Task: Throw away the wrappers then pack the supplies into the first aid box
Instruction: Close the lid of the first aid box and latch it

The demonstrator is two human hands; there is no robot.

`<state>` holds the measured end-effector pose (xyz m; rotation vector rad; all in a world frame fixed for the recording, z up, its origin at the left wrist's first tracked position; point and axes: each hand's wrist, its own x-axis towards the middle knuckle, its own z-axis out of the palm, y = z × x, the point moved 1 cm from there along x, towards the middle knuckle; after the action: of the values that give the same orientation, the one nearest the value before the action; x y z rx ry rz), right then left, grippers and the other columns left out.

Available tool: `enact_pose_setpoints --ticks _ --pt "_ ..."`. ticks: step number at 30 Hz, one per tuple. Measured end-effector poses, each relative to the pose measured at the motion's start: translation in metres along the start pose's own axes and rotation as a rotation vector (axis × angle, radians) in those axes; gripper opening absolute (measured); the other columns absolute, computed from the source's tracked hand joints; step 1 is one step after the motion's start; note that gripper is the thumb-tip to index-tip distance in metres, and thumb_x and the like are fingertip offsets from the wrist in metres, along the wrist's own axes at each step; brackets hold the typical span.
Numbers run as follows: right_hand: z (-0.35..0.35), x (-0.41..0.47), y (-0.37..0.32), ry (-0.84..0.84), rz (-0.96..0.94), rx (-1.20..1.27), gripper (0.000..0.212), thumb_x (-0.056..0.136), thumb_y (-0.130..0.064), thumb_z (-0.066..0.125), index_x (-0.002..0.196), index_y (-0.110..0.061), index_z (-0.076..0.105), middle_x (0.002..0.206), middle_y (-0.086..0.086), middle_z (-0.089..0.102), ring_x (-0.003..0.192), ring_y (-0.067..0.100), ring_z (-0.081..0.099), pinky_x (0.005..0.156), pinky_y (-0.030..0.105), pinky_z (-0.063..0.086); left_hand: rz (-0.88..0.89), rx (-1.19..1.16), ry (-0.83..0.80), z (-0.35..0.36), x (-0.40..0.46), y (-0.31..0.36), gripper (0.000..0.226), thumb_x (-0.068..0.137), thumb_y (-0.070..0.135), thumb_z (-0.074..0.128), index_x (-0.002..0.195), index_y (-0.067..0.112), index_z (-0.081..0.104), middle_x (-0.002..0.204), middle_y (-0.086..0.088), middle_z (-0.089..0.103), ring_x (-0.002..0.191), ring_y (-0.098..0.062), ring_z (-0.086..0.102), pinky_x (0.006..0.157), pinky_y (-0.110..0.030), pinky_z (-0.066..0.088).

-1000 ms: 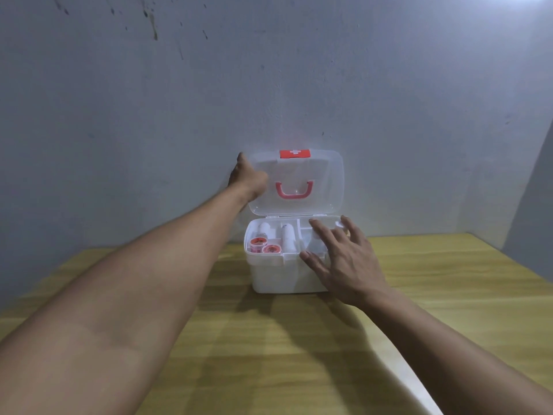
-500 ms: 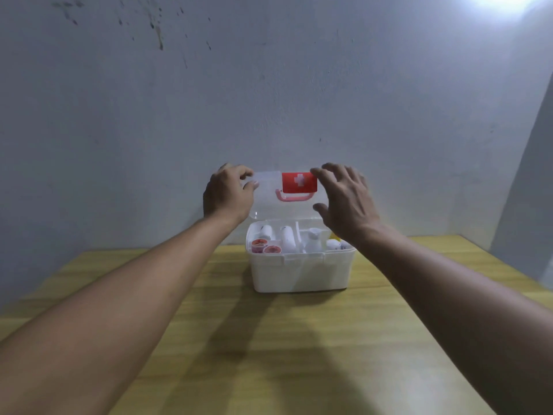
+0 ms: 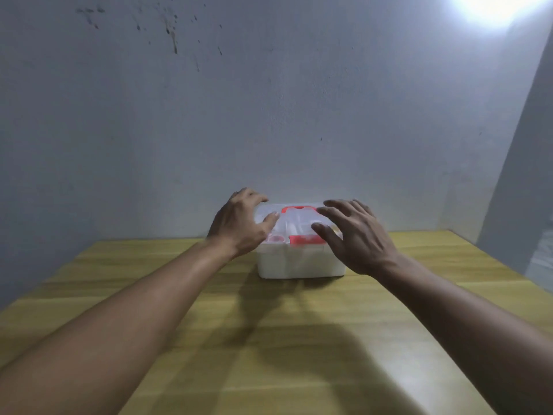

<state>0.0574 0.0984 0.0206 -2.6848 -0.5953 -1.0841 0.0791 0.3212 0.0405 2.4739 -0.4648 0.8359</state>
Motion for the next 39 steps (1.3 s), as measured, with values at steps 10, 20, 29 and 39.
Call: enact_pose_setpoints --ticks 10,20,29,39 --pt "0.012 -0.005 0.001 -0.238 0.15 -0.008 0.065 0.086 -0.045 0.06 0.142 -0.017 0.04 0.148 0.007 0.043 0.138 0.025 0.035 0.109 0.038 0.03 0.097 0.158 -0.214 0.026 -0.015 0.022 0.061 0.081 0.046 0.066 0.131 0.012 0.054 0.145 -0.003 0.051 0.136 -0.018 0.041 0.109 -0.034 0.034" --pt "0.018 -0.011 -0.005 -0.186 0.156 -0.053 0.07 0.082 -0.045 0.067 0.141 -0.02 0.04 0.146 0.0 0.046 0.139 0.021 0.033 0.102 0.034 0.039 0.075 0.216 -0.077 0.048 -0.023 0.019 0.061 0.078 0.041 0.074 0.129 0.014 0.056 0.136 0.0 0.059 0.133 -0.019 0.047 0.106 -0.033 0.037" --pt "0.023 -0.013 -0.001 -0.143 0.155 -0.073 0.066 0.081 -0.046 0.067 0.138 -0.023 0.043 0.146 -0.003 0.046 0.14 0.017 0.034 0.094 0.035 0.047 0.07 0.23 -0.033 0.053 -0.026 0.019 0.063 0.077 0.039 0.076 0.131 0.014 0.056 0.138 0.0 0.058 0.136 -0.018 0.045 0.11 -0.035 0.035" --pt "0.032 -0.003 0.005 -0.133 0.16 -0.062 0.063 0.081 -0.045 0.068 0.135 -0.022 0.046 0.141 -0.002 0.052 0.136 0.019 0.039 0.091 0.038 0.049 0.048 0.21 -0.035 0.062 -0.014 0.01 0.061 0.077 0.042 0.076 0.128 0.015 0.057 0.134 0.001 0.06 0.133 -0.019 0.047 0.108 -0.037 0.037"
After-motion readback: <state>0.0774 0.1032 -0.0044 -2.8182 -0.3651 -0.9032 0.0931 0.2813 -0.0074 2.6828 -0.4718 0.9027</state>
